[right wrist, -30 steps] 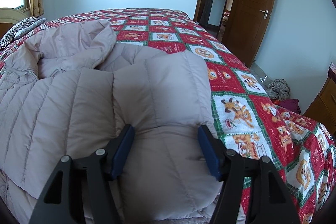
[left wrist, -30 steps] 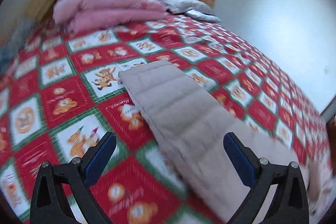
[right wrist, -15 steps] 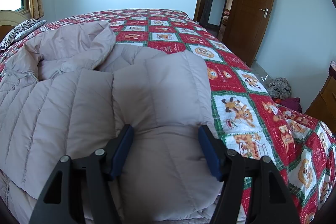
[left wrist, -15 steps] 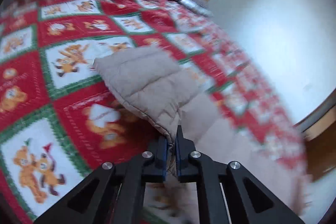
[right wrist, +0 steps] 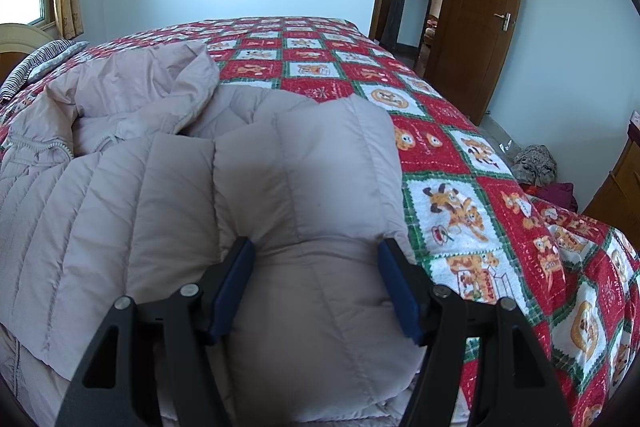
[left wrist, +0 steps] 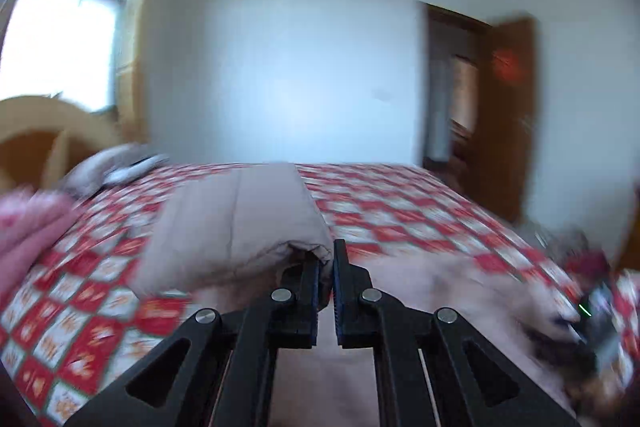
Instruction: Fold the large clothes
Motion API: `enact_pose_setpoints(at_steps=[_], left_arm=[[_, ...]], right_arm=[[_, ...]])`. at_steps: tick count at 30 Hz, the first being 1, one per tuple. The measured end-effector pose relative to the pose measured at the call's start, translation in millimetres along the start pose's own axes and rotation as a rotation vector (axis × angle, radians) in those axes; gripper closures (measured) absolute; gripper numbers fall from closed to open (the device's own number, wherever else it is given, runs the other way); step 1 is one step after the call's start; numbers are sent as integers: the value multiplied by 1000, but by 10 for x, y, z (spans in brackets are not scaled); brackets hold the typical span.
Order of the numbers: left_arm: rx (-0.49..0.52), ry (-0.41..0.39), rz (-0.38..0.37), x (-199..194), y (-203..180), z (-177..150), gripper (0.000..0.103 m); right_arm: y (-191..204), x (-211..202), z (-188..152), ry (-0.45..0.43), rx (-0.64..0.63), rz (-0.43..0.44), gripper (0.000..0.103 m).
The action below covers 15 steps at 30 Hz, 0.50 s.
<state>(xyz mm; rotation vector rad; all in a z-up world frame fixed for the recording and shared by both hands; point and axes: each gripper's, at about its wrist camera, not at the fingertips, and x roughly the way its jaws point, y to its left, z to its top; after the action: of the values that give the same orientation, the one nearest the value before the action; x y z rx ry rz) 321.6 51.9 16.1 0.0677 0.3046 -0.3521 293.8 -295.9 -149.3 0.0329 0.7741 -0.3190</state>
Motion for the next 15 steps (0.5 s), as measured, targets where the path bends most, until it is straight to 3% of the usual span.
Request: enact_pose_setpoints(at_steps=[4,8,11,13,15], left_arm=[[142,130,-129,223,-1037,-498,98],[208,327,-150,559,-1633,-1172,95],[261,442,-95,726,-1787,-1433,75],[345,419,-54,657,-1872,-1456,63],[391,391,-51,528,-1907,-1443,35]], right_arm=[[-15,1,-4,0,7,9,34],[-38,2,-6,0,18,23,34],[-59,7,-5,0,31,38,33],[-70,13,-2,2,36,46,32],[-80,11,-4,2,40,51,32]])
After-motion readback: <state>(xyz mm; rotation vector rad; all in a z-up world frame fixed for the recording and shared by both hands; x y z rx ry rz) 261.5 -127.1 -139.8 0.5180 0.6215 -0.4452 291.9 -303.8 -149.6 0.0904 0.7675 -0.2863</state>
